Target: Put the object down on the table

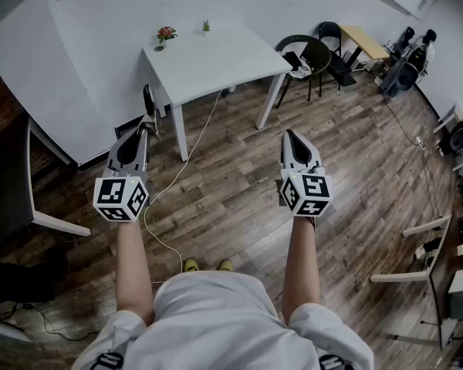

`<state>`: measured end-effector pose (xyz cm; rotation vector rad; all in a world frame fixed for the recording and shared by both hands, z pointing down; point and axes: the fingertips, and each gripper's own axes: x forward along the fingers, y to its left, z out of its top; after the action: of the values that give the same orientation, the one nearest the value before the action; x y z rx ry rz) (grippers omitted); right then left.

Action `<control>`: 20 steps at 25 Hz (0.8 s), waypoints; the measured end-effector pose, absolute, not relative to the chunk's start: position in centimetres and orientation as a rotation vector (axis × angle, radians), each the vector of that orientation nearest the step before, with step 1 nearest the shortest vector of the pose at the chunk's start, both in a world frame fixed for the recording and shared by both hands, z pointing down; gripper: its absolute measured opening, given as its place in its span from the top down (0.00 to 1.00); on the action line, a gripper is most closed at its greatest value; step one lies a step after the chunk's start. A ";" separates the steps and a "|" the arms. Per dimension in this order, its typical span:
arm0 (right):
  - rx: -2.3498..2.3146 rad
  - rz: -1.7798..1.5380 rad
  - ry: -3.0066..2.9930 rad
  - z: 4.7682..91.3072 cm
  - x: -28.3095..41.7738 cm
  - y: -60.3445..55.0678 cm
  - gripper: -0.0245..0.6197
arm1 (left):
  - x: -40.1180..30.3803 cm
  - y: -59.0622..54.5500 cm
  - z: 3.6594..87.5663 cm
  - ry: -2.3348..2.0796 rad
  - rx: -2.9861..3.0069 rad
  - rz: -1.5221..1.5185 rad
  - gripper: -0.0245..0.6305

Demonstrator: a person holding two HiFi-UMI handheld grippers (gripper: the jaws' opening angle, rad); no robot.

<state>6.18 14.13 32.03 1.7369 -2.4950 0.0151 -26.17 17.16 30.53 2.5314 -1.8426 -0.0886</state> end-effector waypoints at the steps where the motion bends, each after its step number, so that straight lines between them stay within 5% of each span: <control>1: 1.739 0.016 -2.493 32.1 6.3 14.1 0.95 | -26.1 17.2 30.7 -1.841 2.530 -0.088 0.93; 20: 1.697 -0.011 -2.499 33.0 8.1 15.2 0.95 | -22.9 18.1 31.3 -1.827 2.513 -0.070 0.93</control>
<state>8.07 15.18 32.98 1.6967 -2.4995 -0.0107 -22.91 18.13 31.34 2.5131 -1.8266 -0.0696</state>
